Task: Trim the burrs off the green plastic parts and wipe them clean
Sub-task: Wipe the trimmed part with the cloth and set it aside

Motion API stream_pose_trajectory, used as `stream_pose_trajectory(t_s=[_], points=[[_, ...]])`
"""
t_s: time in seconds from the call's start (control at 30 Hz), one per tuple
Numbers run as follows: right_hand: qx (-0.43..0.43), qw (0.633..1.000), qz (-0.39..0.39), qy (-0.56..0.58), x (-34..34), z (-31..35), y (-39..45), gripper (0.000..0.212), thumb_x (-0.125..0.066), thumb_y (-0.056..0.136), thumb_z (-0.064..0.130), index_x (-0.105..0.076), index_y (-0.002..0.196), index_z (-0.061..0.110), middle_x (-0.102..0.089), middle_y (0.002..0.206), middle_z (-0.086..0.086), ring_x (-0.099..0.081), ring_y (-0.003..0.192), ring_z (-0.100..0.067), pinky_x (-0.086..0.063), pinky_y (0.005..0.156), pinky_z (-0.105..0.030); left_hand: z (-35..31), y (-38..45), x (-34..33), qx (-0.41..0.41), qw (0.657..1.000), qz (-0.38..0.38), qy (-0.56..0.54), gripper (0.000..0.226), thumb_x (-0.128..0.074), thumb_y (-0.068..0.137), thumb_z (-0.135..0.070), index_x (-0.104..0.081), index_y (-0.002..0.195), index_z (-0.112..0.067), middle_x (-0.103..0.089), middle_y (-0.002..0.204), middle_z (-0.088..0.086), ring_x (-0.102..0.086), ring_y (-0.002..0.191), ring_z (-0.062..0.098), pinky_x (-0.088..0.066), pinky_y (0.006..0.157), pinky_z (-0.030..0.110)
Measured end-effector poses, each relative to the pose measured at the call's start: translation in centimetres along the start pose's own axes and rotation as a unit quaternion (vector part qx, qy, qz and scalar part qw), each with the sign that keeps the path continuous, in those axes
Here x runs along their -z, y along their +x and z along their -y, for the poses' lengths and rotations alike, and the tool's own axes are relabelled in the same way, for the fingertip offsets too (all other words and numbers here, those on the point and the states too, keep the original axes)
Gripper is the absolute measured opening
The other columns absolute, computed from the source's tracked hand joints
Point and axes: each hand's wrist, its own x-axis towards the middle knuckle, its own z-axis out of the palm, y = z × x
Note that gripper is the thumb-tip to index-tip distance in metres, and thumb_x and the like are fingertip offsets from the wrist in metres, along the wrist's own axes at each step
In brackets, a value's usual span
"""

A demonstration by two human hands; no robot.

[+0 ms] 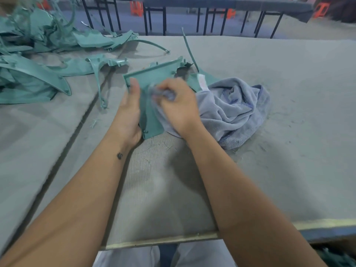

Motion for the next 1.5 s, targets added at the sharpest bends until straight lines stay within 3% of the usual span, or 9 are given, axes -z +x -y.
stream_pose_trajectory(t_s=[0.33,0.47,0.7,0.93,1.0,1.07,1.17,1.4,1.5], points=[[-0.258,0.854,-0.305,0.334,4.6,-2.6,2.4,0.005,-0.058,0.096,0.018,-0.057,0.095,0.022,-0.064,0.088,0.002,-0.063,0.082,-0.013,-0.050,0.073,-0.024,-0.9,-0.2,0.7,-0.133,0.990,-0.023,0.044,0.020,-0.072,0.082,-0.003,-0.069,0.095,-0.019,-0.076,0.088,-0.006,-0.073,0.084,0.013,-0.057,0.069,0.028],[-0.218,0.860,-0.243,0.391,5.3,-2.2,2.2,0.009,-0.057,0.096,0.011,-0.063,0.104,0.010,-0.069,0.088,-0.004,-0.068,0.082,-0.014,-0.057,0.083,-0.028,-0.7,-0.8,0.3,-0.179,0.966,0.011,0.187,0.024,-0.075,0.082,-0.008,-0.069,0.095,-0.028,-0.074,0.084,-0.021,-0.070,0.081,0.001,-0.054,0.069,0.017],[-0.260,0.900,-0.113,0.332,6.1,-2.5,2.5,0.028,-0.063,0.089,0.033,-0.069,0.092,0.006,-0.074,0.086,-0.006,-0.072,0.082,-0.021,-0.057,0.083,-0.040,-0.8,-1.1,0.8,-0.440,0.700,0.092,0.555,0.052,-0.052,0.084,-0.005,-0.060,0.126,-0.035,-0.055,0.116,-0.030,-0.056,0.113,0.005,-0.031,0.098,0.036],[-0.253,0.941,-0.108,0.198,5.4,-3.2,1.9,0.024,-0.071,0.077,0.016,-0.067,0.088,-0.004,-0.072,0.083,-0.018,-0.072,0.081,-0.031,-0.057,0.081,-0.053,-0.4,-1.0,1.1,-0.421,0.649,0.063,0.630,0.036,-0.047,0.095,-0.044,-0.061,0.127,-0.037,-0.055,0.137,-0.012,-0.048,0.126,0.023,-0.024,0.100,0.041],[-0.259,0.917,-0.146,0.266,5.5,-3.5,1.9,0.017,-0.070,0.082,0.008,-0.067,0.088,-0.008,-0.072,0.083,-0.017,-0.071,0.081,-0.031,-0.058,0.083,-0.051,-0.4,-0.3,0.6,-0.361,0.685,-0.096,0.625,0.059,-0.064,0.085,-0.017,-0.050,0.139,-0.038,-0.029,0.156,-0.004,-0.032,0.138,0.033,-0.022,0.107,0.036],[-0.273,0.890,-0.173,0.321,5.6,-3.8,2.0,0.005,-0.069,0.084,0.003,-0.069,0.085,-0.002,-0.074,0.082,-0.012,-0.072,0.081,-0.028,-0.059,0.083,-0.043,-1.1,0.0,0.3,-0.219,0.840,-0.190,0.458,0.085,-0.073,0.079,-0.006,-0.033,0.147,-0.037,-0.016,0.160,0.004,-0.028,0.142,0.024,-0.029,0.106,0.021],[-0.280,0.872,-0.152,0.371,5.5,-3.8,2.1,0.004,-0.068,0.086,0.003,-0.070,0.083,0.001,-0.075,0.081,-0.009,-0.072,0.080,-0.024,-0.058,0.079,-0.036,-2.0,0.0,0.1,0.000,0.996,-0.087,-0.018,0.064,-0.069,0.083,-0.009,-0.045,0.142,-0.013,-0.055,0.134,0.012,-0.059,0.119,0.026,-0.055,0.087,0.032],[-0.322,0.878,-0.147,0.323,3.7,-3.0,1.6,0.013,-0.069,0.087,0.007,-0.062,0.078,0.001,-0.066,0.058,-0.001,-0.066,0.057,-0.014,-0.052,0.056,-0.021,-0.7,-0.4,-1.0,0.044,0.947,-0.015,-0.318,0.065,-0.022,0.100,-0.057,-0.054,0.130,-0.010,-0.060,0.131,0.020,-0.059,0.119,0.039,-0.046,0.100,0.054],[-0.327,0.900,-0.112,0.267,3.5,-3.1,1.6,0.017,-0.070,0.088,0.016,-0.057,0.082,0.007,-0.065,0.073,-0.006,-0.068,0.072,-0.021,-0.056,0.070,-0.031,-0.4,-0.4,-1.3,0.068,0.965,-0.029,-0.253,0.051,-0.045,0.097,-0.052,-0.056,0.125,-0.011,-0.068,0.118,0.017,-0.066,0.107,0.035,-0.056,0.087,0.051]])
